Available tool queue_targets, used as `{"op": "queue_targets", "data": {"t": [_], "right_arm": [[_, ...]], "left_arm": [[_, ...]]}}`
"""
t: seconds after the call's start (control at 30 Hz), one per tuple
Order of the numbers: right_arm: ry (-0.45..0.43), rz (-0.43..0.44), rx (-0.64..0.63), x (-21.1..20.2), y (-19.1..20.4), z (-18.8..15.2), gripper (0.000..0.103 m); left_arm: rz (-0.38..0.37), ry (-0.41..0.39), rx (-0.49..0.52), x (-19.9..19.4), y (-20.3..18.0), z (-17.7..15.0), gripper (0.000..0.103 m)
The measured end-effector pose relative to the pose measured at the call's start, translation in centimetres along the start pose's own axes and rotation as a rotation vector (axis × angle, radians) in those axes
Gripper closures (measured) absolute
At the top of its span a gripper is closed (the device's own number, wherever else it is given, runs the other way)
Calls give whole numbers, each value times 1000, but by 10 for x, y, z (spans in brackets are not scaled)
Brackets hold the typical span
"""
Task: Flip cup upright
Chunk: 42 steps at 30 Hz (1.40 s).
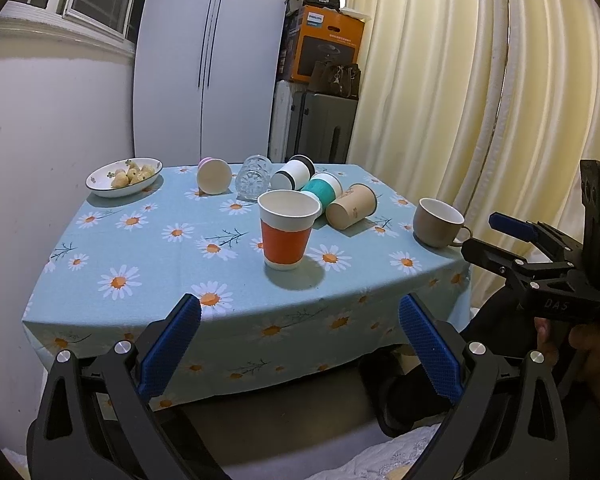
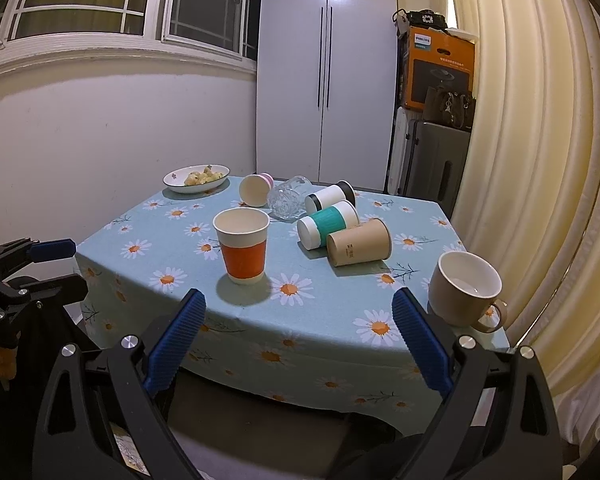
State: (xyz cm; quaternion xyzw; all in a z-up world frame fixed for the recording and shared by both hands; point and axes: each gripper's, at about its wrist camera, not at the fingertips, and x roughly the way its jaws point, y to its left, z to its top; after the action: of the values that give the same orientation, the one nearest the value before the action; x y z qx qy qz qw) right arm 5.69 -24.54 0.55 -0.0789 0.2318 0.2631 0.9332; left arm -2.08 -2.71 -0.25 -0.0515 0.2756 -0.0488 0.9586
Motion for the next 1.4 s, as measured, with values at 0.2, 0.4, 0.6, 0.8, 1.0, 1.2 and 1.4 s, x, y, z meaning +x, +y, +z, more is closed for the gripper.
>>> {"op": "queue_targets", "data": {"t": [0.2, 0.4, 0.6, 0.8, 1.0, 1.2, 1.4], "right_arm": [[2, 1, -2, 0, 0, 0, 10], [3, 1, -2, 1, 0, 0, 10], [5, 0, -5, 1, 1, 0, 10], [8, -2, -7, 3, 0, -1, 10], [14, -4, -6, 5, 0, -3, 10], [20, -3, -10, 4, 1, -2, 10], [21, -4, -11, 5, 2, -2, 9]], "left_arm": [[1, -4, 2, -1, 0, 0, 6], [2, -3, 3, -1, 1, 1, 6], [-1, -5, 9, -2, 0, 1, 6], [2, -2, 16, -1, -2, 1, 6], [1, -2, 15, -1, -2, 2, 6], [1, -2, 15, -1, -3, 2, 6], [2, -2, 15, -1, -3, 2, 6]]}}
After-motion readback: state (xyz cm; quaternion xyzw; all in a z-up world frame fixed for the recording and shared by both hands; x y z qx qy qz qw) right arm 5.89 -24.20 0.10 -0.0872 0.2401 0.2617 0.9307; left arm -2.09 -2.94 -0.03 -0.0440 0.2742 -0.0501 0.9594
